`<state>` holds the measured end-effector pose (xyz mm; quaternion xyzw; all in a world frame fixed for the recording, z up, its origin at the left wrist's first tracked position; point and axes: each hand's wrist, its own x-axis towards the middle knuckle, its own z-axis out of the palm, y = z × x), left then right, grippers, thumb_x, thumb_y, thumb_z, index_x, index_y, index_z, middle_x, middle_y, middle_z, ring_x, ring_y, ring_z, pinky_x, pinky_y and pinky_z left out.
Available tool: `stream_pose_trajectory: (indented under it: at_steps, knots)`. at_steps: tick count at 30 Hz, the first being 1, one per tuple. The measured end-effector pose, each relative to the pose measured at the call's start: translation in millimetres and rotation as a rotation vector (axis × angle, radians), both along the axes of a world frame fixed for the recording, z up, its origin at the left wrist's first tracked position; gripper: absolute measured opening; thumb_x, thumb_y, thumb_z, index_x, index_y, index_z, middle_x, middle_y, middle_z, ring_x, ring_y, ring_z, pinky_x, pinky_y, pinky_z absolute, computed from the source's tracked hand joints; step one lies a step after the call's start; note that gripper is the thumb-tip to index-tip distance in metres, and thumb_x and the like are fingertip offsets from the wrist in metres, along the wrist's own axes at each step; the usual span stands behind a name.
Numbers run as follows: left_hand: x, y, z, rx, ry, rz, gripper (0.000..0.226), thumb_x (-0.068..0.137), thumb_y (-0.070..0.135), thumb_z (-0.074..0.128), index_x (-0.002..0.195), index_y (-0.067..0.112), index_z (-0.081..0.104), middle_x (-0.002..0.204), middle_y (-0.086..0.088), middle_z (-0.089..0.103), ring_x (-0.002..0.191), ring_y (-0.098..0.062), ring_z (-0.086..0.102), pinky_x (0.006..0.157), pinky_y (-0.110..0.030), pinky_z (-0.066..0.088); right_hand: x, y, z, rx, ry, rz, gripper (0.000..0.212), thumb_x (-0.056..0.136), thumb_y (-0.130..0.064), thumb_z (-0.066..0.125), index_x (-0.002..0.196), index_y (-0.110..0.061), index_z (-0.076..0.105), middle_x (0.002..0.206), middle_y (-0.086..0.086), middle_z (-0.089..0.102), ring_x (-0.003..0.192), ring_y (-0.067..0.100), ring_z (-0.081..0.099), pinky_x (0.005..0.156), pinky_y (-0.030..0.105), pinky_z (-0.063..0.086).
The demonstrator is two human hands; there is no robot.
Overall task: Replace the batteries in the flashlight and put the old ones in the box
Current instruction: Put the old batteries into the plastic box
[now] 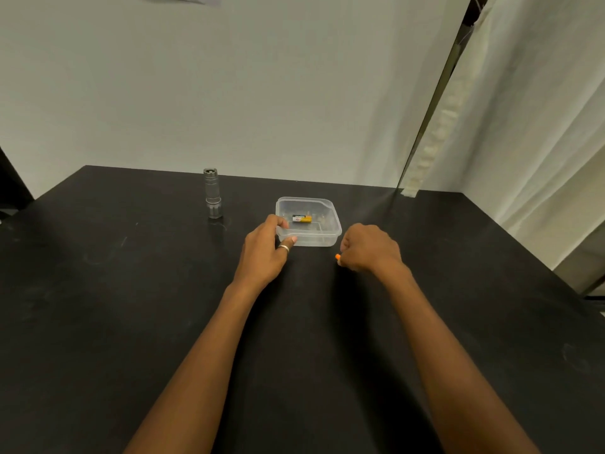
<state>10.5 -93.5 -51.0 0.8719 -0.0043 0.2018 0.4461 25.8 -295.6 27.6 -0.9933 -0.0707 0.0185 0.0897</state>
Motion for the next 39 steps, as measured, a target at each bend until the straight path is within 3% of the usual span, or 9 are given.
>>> stream_pose_trajectory:
  at_steps: [3,6,10,14,23,28,32,35,39]
  knots:
    - [0.5,-0.2,-0.2,0.001,0.002,0.006,0.023,0.097,0.033,0.069,0.114,0.032,0.053,0.099,0.005,0.062,0.086,-0.006,0.059,0.069,-0.024,0.047,9.2,2.4,27.0,0.092,-0.068,0.119,0.01,0.09,-0.02,0.072,0.096,-0.02,0.079,0.097,-0.001,0.076,0.09,0.019,0.07,0.086,0.042,0.06]
    - [0.1,0.0,-0.6,-0.001,-0.01,0.002,0.023,0.097,0.032,0.069,0.114,0.03,0.054,0.101,0.003,0.063,0.087,-0.007,0.06,0.069,-0.024,0.05,26.6,21.7,51.7,0.168,-0.155,0.25,0.013,0.093,-0.015,0.07,0.1,-0.021,0.079,0.093,-0.007,0.071,0.091,0.017,0.069,0.086,0.038,0.059]
    - [-0.9,0.6,0.6,-0.013,-0.021,-0.018,0.024,0.097,0.028,0.07,0.116,0.025,0.056,0.11,-0.003,0.066,0.096,-0.017,0.065,0.081,-0.035,0.058,58.2,56.8,48.1,0.014,-0.149,0.353,0.018,0.093,-0.011,0.067,0.106,-0.018,0.078,0.106,0.003,0.075,0.094,0.021,0.069,0.089,0.039,0.059]
    - [-1.8,1.2,0.2,-0.023,-0.024,-0.028,0.021,0.097,0.027,0.069,0.114,0.025,0.056,0.111,-0.001,0.065,0.097,-0.017,0.064,0.083,-0.037,0.058,79.0,72.3,17.7,-0.146,-0.096,0.371,0.018,0.095,-0.016,0.067,0.109,-0.022,0.076,0.115,0.004,0.071,0.097,0.024,0.068,0.09,0.04,0.058]
    - [-1.1,0.5,0.9,-0.019,-0.017,-0.022,0.02,0.096,0.027,0.07,0.108,0.031,0.054,0.105,0.008,0.061,0.088,-0.004,0.06,0.068,-0.015,0.046,88.4,69.6,0.4,-0.062,-0.141,0.354,0.024,0.095,-0.012,0.065,0.115,-0.019,0.076,0.115,0.004,0.074,0.094,0.022,0.069,0.083,0.033,0.057]
    - [-2.7,0.6,1.5,-0.039,-0.01,-0.024,0.019,0.097,0.028,0.069,0.11,0.029,0.056,0.108,0.006,0.062,0.091,-0.006,0.061,0.072,-0.021,0.051,79.2,63.0,14.6,0.065,0.082,0.456,0.024,0.096,-0.018,0.06,0.109,-0.015,0.079,0.114,0.005,0.075,0.099,0.022,0.068,0.09,0.033,0.055]
    - [-3.7,0.1,3.1,-0.043,-0.007,-0.033,0.021,0.097,0.027,0.07,0.112,0.028,0.056,0.111,0.004,0.063,0.092,-0.009,0.062,0.073,-0.022,0.053,70.0,58.3,17.9,0.086,0.241,0.513,0.031,0.096,-0.029,0.058,0.117,-0.016,0.076,0.124,0.006,0.071,0.115,0.024,0.063,0.1,0.039,0.049]
    - [-4.4,0.1,4.2,-0.036,-0.003,-0.023,0.028,0.094,0.018,0.072,0.116,0.027,0.056,0.114,0.001,0.064,0.094,-0.011,0.061,0.079,-0.031,0.057,69.8,59.1,15.1,0.043,0.302,0.517,0.037,0.095,-0.037,0.062,0.126,-0.019,0.072,0.132,0.002,0.067,0.122,0.022,0.059,0.108,0.041,0.046]
    - [-4.1,0.1,4.0,-0.052,0.015,-0.015,0.044,0.09,0.007,0.074,0.124,0.026,0.054,0.118,0.001,0.067,0.102,-0.01,0.063,0.083,-0.03,0.056,75.8,62.1,-1.0,-0.07,0.263,0.493,0.042,0.093,-0.037,0.067,0.131,-0.018,0.065,0.117,0.003,0.069,0.104,0.018,0.063,0.087,0.029,0.047]
